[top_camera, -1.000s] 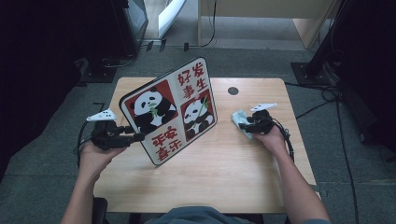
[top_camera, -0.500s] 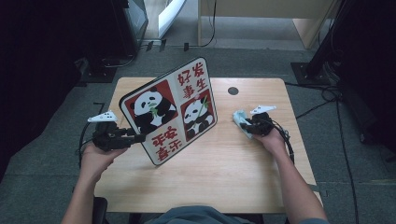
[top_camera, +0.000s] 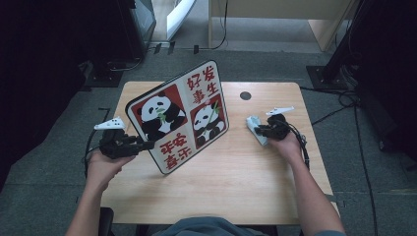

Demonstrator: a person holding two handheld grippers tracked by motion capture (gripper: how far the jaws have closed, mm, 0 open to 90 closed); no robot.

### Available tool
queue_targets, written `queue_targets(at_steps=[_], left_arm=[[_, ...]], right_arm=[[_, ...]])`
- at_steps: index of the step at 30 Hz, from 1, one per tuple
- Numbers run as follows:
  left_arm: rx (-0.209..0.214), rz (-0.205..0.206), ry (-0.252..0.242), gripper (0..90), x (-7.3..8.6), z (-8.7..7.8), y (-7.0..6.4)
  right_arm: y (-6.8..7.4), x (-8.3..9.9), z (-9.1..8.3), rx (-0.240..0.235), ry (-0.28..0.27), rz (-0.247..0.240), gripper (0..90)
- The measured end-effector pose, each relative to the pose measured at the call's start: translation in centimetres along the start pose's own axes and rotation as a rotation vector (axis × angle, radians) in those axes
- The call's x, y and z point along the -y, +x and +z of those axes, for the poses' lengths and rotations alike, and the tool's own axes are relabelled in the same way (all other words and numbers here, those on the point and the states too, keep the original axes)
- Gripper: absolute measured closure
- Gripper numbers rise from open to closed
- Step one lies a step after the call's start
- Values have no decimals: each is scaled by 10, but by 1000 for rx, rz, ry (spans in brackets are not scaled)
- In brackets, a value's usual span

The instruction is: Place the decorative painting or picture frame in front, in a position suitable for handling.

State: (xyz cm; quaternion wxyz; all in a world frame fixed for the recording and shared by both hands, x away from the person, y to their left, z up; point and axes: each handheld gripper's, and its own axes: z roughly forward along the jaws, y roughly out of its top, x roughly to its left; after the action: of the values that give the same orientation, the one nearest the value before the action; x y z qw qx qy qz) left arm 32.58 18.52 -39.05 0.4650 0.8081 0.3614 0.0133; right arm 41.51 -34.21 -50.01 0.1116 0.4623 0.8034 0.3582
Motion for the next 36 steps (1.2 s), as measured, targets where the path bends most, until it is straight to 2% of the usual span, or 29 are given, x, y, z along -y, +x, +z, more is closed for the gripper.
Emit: queue_targets(at_steps=[3, 4, 7, 14, 18, 23, 26, 29, 36], left_arm=[[14, -19, -3, 613, 0, 1, 1], [20, -25, -5, 625, 0, 1, 2], [27, -26, -11, 639, -1, 1, 2], [32, -36, -13, 681, -2, 3, 4], [33, -27, -22, 723, -2, 2, 4], [28, -22, -22, 755, -2, 2, 4], [30, -15, -19, 774, -1, 2, 3], [30, -15, -18, 777, -1, 2, 3], [29, -13, -15, 781, -1, 2, 3]], right_arm=[[3, -4, -3, -18, -7, -7, 770], [5, -6, -5, -24, -7, 4, 770], [7, -10, -8, -48, -31, 20, 769], [11, -17, -18, -109, -56, 17, 769], [16, -23, -24, -123, -74, -20, 770], [27, -33, -30, -143, -83, -44, 771], [32, -40, -31, -161, -83, -34, 771], [35, -48, -36, -183, -112, -26, 771], [49, -69, -44, -222, -150, -96, 770]])
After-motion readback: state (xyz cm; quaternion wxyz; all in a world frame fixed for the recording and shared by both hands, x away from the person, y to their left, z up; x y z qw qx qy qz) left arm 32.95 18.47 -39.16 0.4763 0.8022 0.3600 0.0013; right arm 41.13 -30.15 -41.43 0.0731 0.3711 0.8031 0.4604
